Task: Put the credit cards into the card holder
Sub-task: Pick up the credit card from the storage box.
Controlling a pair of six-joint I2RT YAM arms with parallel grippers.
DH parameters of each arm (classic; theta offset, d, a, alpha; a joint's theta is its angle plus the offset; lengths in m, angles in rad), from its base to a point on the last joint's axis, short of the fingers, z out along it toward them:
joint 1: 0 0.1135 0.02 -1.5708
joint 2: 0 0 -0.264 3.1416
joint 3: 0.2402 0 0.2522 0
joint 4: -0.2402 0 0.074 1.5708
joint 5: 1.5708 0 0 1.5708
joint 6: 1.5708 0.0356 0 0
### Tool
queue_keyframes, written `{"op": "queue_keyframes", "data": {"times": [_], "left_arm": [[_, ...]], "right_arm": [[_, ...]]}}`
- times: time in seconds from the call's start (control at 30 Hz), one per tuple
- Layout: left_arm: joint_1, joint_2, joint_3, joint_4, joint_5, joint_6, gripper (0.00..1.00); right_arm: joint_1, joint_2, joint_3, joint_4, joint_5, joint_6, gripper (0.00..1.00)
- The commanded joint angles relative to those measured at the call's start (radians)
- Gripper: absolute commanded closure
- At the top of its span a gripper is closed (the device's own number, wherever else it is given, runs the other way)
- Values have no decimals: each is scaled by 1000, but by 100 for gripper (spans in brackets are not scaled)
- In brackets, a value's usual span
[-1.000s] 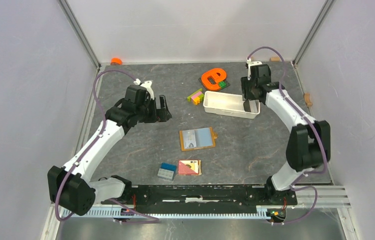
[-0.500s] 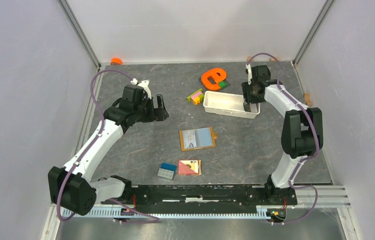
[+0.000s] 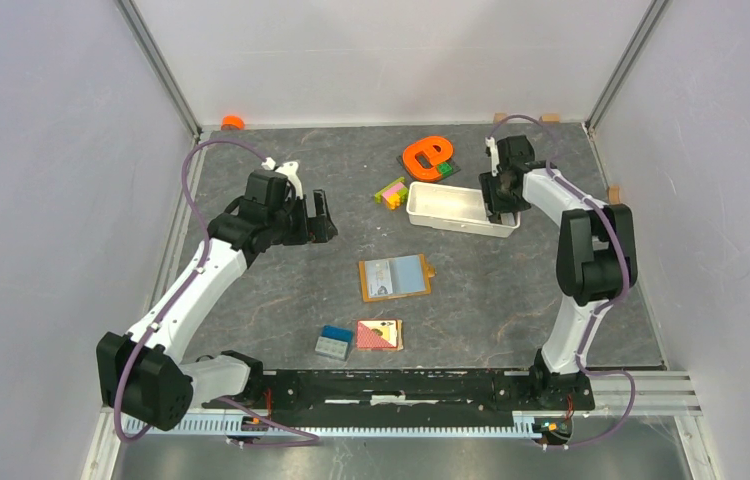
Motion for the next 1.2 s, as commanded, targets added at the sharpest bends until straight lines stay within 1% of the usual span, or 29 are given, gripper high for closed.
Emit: {"op": "queue_keyframes", "data": {"times": [0.0,0.2,0.57,0.67,1.07,1.17], "left_arm": [[9,2,-2,12,15,44,2],[9,1,-4,12,16,44,2],[13,1,-5,11,11,44,2],[14,2,-5,11,10,45,2],[15,0,-7,11,6,47,2],[18,1,-7,11,5,47,2]], "right_arm": [[-4,25,42,3,-17,-14,39],[-5,37,57,-12,-71,-13,39],[-10,-29,71,-23,-107,-7,40],[-14,-38,75,-25,-147,-4,40],[-18,-60,78,-42,-153,-4,42],[-20,-67,77,-45,-151,-2,44]]}}
